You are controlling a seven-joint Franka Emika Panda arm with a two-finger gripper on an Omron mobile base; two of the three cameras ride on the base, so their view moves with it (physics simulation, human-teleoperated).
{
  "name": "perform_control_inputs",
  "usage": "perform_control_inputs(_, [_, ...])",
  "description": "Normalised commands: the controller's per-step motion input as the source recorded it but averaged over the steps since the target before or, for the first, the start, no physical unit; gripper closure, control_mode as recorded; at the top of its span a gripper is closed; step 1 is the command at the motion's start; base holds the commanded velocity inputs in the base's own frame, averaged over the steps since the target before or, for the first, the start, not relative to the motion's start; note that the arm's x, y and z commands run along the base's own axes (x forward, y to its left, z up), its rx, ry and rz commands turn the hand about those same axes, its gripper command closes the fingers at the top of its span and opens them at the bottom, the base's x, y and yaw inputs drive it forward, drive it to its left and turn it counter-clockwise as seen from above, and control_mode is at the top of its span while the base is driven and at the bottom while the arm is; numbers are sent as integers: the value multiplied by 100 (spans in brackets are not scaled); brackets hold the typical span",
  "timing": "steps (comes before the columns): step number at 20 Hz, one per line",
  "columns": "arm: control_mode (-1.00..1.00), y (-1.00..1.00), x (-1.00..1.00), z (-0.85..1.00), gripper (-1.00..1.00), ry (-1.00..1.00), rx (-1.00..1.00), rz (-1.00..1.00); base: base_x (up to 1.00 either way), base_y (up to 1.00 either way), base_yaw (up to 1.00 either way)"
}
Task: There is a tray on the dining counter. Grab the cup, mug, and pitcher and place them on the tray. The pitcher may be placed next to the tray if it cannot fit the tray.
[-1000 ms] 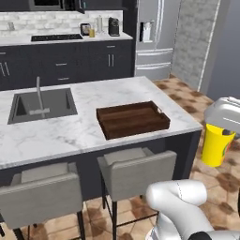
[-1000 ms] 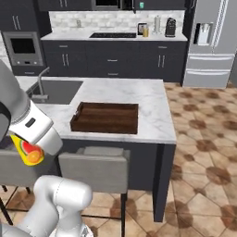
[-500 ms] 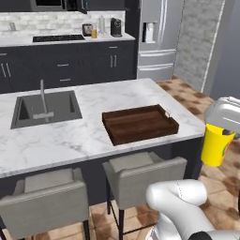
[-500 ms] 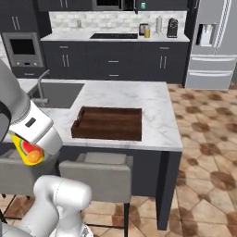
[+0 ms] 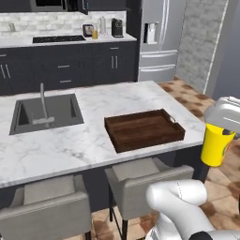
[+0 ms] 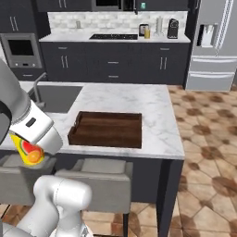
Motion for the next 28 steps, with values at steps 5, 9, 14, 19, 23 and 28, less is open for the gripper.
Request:
perform_control_inputs(5, [100, 0, 0, 0, 100, 0, 0, 0, 40, 3, 0])
perform_control_inputs(9, [100, 0, 0, 0, 100, 0, 0, 0, 35, 0, 0])
perform_control_inputs(14, [100, 0, 0, 0, 100, 0, 0, 0, 37, 0, 0])
perform_control_inputs(19, [100, 0, 0, 0, 100, 0, 0, 0, 36, 0, 0])
perform_control_inputs(23, [100, 0, 0, 0, 100, 0, 0, 0, 34, 0, 0])
perform_control_inputs(28, [100, 0, 0, 0, 100, 0, 0, 0, 38, 0, 0])
